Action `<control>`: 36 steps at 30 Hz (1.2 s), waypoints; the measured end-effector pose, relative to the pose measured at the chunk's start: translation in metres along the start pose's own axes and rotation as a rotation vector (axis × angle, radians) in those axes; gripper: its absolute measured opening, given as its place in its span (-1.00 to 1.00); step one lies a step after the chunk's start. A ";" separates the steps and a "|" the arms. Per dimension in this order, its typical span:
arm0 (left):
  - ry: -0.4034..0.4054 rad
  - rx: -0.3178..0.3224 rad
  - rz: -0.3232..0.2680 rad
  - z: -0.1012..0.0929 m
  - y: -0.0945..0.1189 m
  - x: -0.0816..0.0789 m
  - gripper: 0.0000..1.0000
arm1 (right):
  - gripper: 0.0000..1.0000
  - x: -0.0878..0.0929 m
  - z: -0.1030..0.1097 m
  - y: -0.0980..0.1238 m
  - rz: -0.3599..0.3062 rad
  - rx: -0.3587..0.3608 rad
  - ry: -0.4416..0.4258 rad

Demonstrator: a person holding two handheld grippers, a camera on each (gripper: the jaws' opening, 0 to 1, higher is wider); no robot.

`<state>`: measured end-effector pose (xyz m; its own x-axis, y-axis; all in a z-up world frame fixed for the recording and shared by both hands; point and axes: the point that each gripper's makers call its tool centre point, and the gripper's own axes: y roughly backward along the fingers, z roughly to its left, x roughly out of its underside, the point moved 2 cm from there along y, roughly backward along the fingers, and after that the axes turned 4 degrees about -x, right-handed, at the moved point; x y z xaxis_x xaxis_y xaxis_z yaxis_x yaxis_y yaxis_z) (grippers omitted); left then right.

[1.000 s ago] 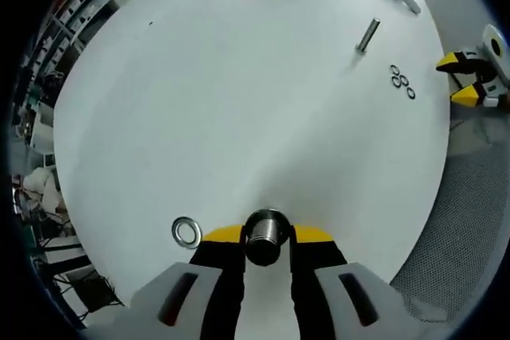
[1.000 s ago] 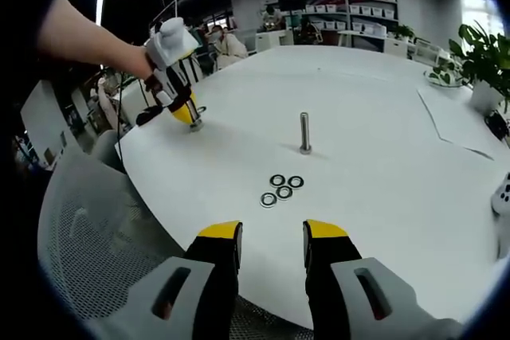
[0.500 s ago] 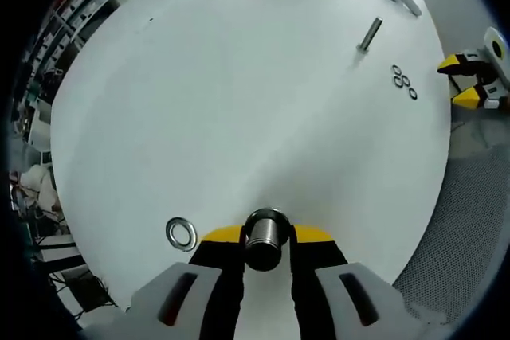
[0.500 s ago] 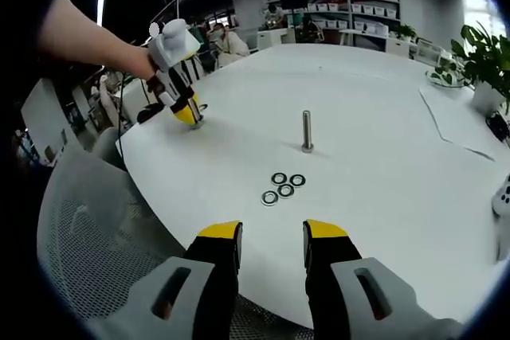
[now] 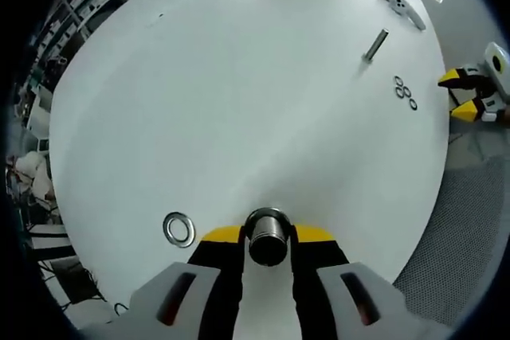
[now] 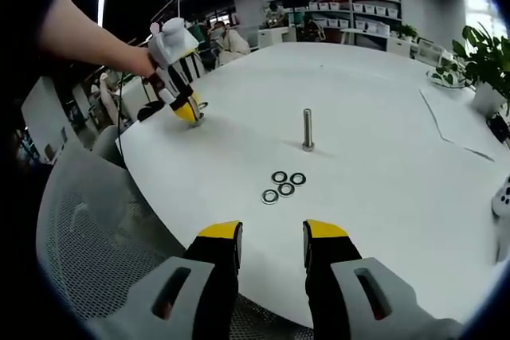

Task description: Place the washer onto the threaded stud by aligning its center hole with the stud, sliding it down to the base, and recovering from edge contact or off-axis alignment until the washer reaches the visible bottom stop.

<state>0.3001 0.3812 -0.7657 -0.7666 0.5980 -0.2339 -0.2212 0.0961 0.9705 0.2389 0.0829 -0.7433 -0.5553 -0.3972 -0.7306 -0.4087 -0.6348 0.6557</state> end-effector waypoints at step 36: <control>0.040 0.012 0.036 0.003 0.004 0.025 -0.38 | -0.34 0.000 0.002 0.000 0.003 -0.007 0.006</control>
<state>0.2818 0.3990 -0.7671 -0.7973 0.5691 -0.2009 -0.1862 0.0847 0.9788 0.2377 0.0840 -0.7436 -0.5525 -0.4031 -0.7296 -0.4015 -0.6383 0.6567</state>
